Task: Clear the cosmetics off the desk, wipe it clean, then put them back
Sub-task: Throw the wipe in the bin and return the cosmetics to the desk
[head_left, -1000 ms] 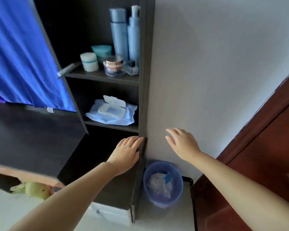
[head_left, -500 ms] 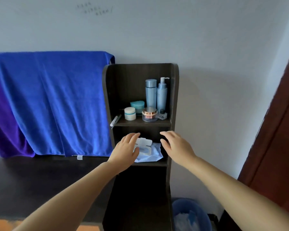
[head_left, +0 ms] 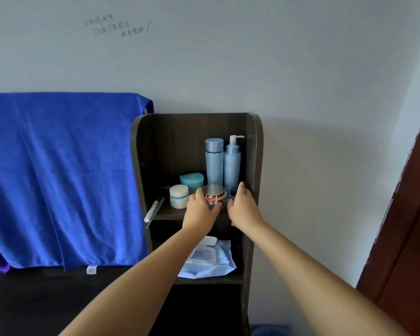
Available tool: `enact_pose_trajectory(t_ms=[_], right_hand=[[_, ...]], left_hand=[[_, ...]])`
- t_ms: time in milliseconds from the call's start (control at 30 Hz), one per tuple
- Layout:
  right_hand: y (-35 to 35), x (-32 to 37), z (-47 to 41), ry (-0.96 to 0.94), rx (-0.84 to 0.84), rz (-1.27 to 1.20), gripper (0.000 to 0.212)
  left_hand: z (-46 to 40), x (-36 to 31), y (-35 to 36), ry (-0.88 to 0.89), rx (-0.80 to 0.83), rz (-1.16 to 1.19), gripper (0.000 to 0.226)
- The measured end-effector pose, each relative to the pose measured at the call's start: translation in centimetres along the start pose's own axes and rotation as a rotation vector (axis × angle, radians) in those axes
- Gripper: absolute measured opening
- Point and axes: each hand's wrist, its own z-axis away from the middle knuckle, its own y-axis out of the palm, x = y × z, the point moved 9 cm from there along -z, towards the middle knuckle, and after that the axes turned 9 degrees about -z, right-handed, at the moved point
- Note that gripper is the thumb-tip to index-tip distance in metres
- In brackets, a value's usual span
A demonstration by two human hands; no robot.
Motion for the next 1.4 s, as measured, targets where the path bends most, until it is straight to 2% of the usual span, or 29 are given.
enact_pose_trajectory(t_ms=[100,200,400,500,667,733,833,900,1033,1167,1300,1400], right_hand=[[0.3,-0.7,-1.6,0.071,-0.039,0.036,0.045],[0.7,-0.5,-2.2,0.047,-0.035,0.091,0.032],[0.8,-0.9,-2.2,0.062,-0.032,0.125,0.035],[0.4,-0.6,-1.6,0.027,-0.048,0.045,0.033],[-1.1,0.3,1.5,-0.054,-0.042,-0.183,0.019],[-1.4,0.9,3.2,-0.084,0.007,-0.236,0.025],[-0.8,2.0,5.4,-0.116,0.089,-0.259,0.032],[0.9,2.3,6.8,-0.117,0.170,-0.279,0.029],[6.5,2.3,9.8,-0.102,0.384,-0.317,0.026],[14.4,1.7,12.6,-0.042,0.579,-0.250,0.029],[22.8,0.5,14.3,0.053,0.668,-0.280,0.025],[28.9,-1.4,14.7,0.192,0.631,-0.284,0.028]], left_hand=[[-1.0,0.6,0.9,-0.043,-0.006,-0.011,0.067],[-1.6,1.1,1.1,-0.084,-0.063,-0.005,0.071],[-1.9,1.3,0.8,-0.104,-0.113,-0.025,0.076],[-1.6,1.3,0.6,-0.061,-0.115,0.023,0.075],[0.1,2.3,-0.8,0.030,-0.089,0.318,0.064],[1.8,2.8,-1.9,0.059,-0.058,0.412,0.057],[4.6,4.9,-3.4,0.065,-0.033,0.461,0.059],[6.7,7.2,-4.4,0.054,-0.025,0.428,0.066],[11.4,12.8,-7.0,0.041,-0.056,0.321,0.055],[13.7,21.2,-8.0,-0.106,-0.026,0.266,0.053],[12.9,27.9,-7.5,-0.250,0.006,0.298,0.045],[11.3,32.5,-5.8,-0.297,0.077,0.291,0.038]])
